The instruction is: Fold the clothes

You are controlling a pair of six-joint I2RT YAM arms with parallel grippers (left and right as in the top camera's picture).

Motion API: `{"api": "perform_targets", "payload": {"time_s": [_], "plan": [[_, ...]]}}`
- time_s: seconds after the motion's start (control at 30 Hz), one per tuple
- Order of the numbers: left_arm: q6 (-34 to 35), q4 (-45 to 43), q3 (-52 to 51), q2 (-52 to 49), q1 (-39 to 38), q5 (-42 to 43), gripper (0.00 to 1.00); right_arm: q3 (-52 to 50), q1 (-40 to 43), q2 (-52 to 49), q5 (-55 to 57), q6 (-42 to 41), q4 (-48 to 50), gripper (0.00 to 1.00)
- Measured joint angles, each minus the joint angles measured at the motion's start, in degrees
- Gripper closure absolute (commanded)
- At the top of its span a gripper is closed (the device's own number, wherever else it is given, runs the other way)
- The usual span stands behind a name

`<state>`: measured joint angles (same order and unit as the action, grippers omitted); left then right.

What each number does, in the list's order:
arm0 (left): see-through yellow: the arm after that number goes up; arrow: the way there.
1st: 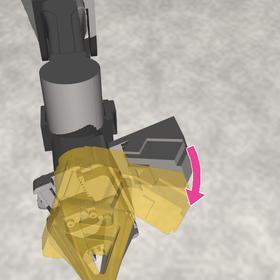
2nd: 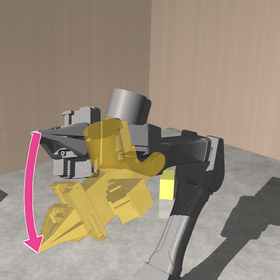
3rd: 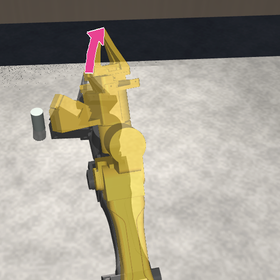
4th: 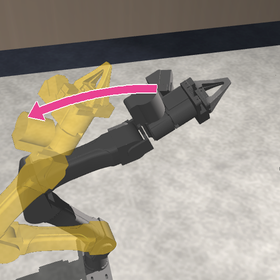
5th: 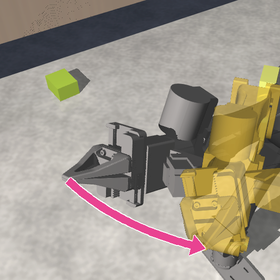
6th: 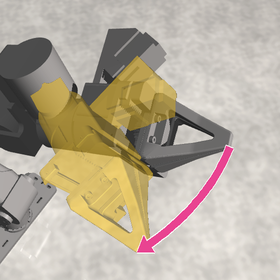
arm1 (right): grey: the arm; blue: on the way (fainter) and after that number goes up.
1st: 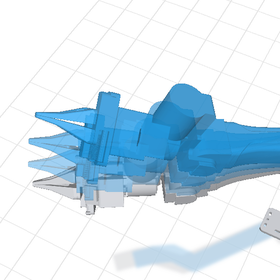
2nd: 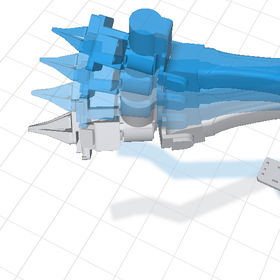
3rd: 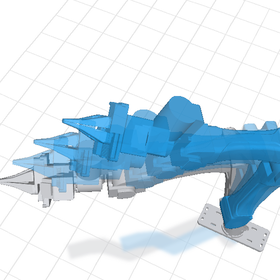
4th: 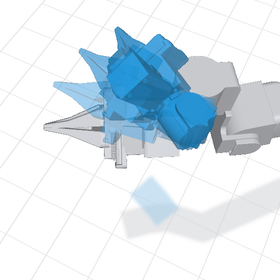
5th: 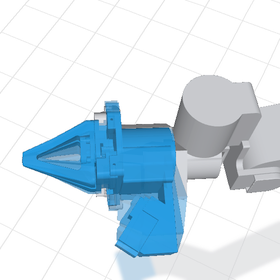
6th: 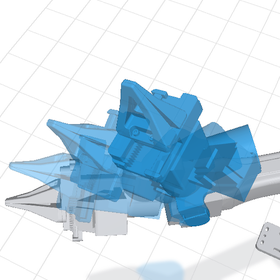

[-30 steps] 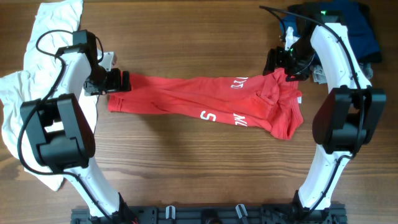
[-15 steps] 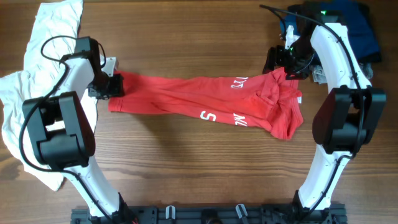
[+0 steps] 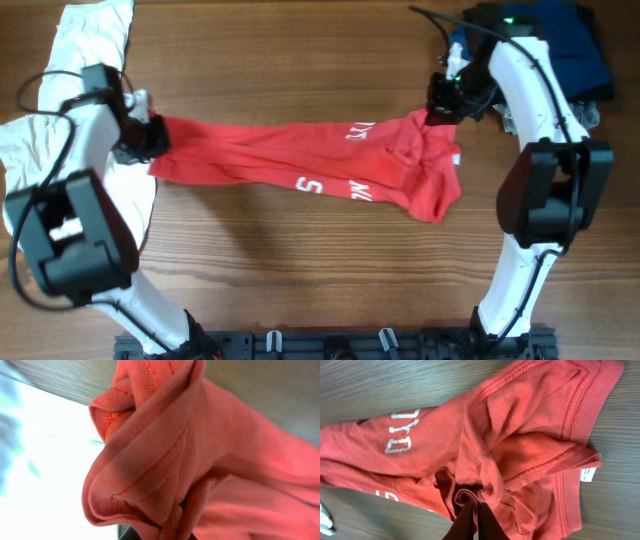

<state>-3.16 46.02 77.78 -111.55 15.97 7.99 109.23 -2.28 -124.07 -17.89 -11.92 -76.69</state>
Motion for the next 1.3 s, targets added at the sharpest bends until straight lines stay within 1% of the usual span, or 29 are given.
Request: {"api": "perform_targets", "payload": {"time_s": [0.03,0.13,0.27,0.4,0.6,0.77,0.87,1.0,1.17,1.3], "plan": [[0.2,0.0,0.0,3.0,0.9,-0.3,0.96,-0.1,-1.7,0.0,-0.8,-0.7,0.6,0.96],[0.5,0.0,0.0,6.3,1.0,-0.6,0.96,-2.8,-5.1,0.0,-3.2,-1.3,3.5,0.96],[0.5,0.3,0.0,6.6,1.0,-0.6,0.96,-8.0,-8.5,0.1,-5.2,-2.4,7.6,0.96],[0.9,1.1,0.0,6.6,1.0,-0.7,0.96,-15.7,-11.1,0.1,-6.5,-4.7,11.8,0.96],[1.2,3.3,0.1,10.6,1.3,-1.0,0.96,-22.9,-9.1,0.1,-7.2,-5.9,16.5,0.96],[1.4,5.0,0.4,16.6,1.4,-0.9,0.96,-24.6,-6.9,0.3,-10.3,-6.0,18.9,0.96],[1.8,6.8,0.6,17.9,0.7,-0.1,0.96,-24.6,-6.2,0.3,-10.6,-6.0,20.0,0.96],[1.8,7.6,0.6,18.0,-3.5,0.3,0.96,-24.6,-6.1,0.4,-10.6,-6.0,20.4,0.96],[1.8,6.7,0.6,18.0,-12.5,0.0,0.96,-24.6,-6.1,0.4,-10.6,-6.0,20.6,0.96],[1.8,6.5,0.7,16.9,-17.0,-0.2,0.96,-24.6,-6.1,0.4,-10.6,-6.0,20.6,0.96]]}}
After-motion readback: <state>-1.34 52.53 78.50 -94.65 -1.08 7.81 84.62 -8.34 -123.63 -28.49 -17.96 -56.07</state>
